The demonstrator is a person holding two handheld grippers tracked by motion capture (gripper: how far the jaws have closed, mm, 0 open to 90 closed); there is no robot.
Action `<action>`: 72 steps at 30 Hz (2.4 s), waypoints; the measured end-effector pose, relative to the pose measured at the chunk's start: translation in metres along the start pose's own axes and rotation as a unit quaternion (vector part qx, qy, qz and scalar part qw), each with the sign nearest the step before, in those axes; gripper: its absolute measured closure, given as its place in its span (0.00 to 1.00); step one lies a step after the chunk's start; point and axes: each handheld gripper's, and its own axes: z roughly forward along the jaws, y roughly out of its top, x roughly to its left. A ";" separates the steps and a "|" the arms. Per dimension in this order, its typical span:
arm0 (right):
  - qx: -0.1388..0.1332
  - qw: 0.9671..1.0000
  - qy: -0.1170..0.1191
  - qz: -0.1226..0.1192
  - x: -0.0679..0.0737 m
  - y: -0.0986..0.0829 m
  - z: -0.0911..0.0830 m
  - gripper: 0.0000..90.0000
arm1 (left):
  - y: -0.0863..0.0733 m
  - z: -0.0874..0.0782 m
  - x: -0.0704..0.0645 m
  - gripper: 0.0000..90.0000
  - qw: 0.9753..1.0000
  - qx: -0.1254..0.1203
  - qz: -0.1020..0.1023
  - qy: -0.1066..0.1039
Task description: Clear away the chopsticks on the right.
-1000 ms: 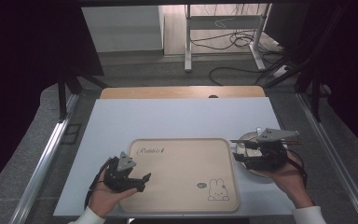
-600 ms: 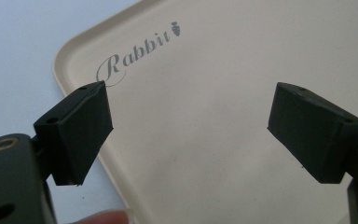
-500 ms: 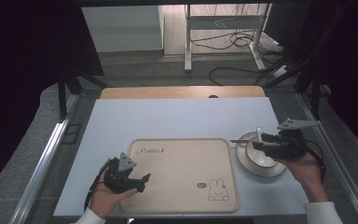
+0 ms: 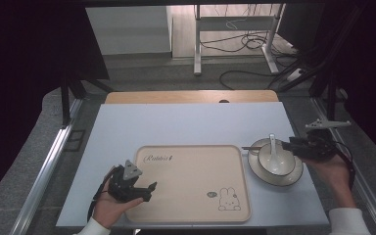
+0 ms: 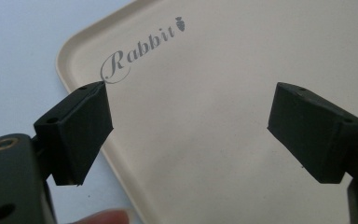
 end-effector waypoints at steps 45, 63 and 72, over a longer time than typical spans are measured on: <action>0.179 0.978 -0.102 0.010 -0.083 -0.021 0.070 0.99 | -0.003 0.005 -0.001 0.15 1.000 0.019 0.006 0.003; 0.193 0.977 -0.094 0.022 -0.078 -0.039 0.053 0.99 | -0.002 0.005 -0.001 0.15 1.000 0.018 0.008 -0.001; 0.197 0.976 -0.090 0.027 -0.073 -0.049 0.047 0.99 | -0.002 0.005 -0.001 0.15 1.000 0.017 0.009 -0.003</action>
